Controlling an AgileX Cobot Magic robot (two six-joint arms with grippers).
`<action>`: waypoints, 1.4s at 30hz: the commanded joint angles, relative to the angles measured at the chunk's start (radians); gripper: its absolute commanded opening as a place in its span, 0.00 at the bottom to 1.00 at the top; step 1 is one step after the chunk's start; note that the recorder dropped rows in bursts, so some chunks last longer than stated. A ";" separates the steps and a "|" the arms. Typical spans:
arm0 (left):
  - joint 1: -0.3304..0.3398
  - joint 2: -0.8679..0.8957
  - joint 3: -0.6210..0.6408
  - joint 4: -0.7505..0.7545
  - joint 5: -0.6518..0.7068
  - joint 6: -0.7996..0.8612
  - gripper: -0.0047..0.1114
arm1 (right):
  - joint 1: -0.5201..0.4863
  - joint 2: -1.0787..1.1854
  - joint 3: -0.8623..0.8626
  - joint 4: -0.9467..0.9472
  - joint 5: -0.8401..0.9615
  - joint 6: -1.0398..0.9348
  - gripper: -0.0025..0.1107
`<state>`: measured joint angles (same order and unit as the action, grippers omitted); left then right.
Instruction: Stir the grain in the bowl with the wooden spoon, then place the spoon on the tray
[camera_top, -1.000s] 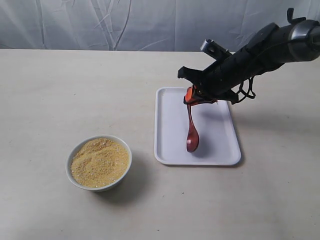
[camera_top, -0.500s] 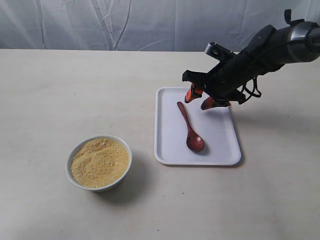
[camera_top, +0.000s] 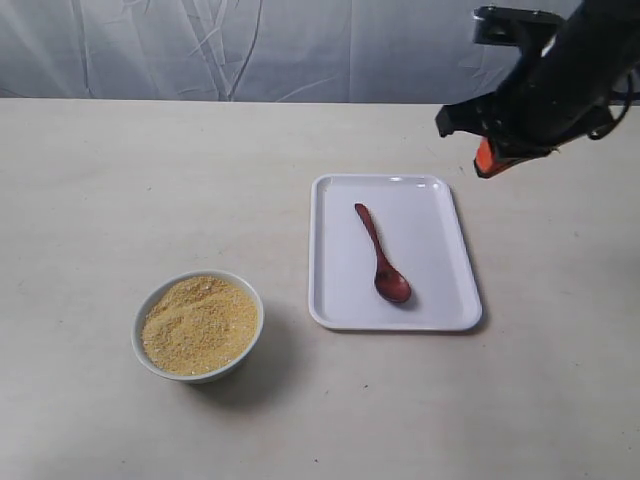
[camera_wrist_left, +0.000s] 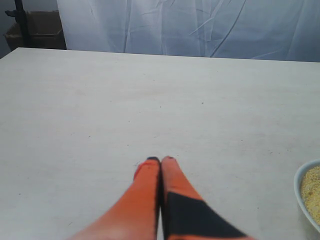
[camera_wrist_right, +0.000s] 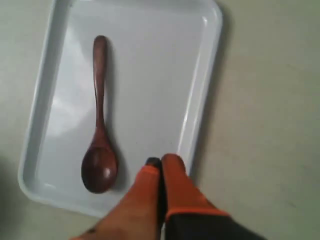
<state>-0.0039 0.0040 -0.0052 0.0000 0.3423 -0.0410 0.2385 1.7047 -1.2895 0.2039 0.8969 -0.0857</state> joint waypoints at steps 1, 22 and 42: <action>0.002 -0.004 0.005 0.000 -0.006 -0.001 0.04 | -0.086 -0.181 0.168 -0.047 -0.008 0.009 0.02; 0.002 -0.004 0.005 0.000 -0.006 -0.001 0.04 | -0.167 -1.398 0.838 -0.041 -0.333 -0.039 0.02; 0.002 -0.004 0.005 0.000 -0.006 -0.001 0.04 | -0.167 -1.574 0.996 -0.039 -0.485 -0.064 0.02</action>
<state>-0.0039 0.0040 -0.0052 0.0000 0.3423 -0.0410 0.0750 0.1365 -0.2983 0.1643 0.4236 -0.1419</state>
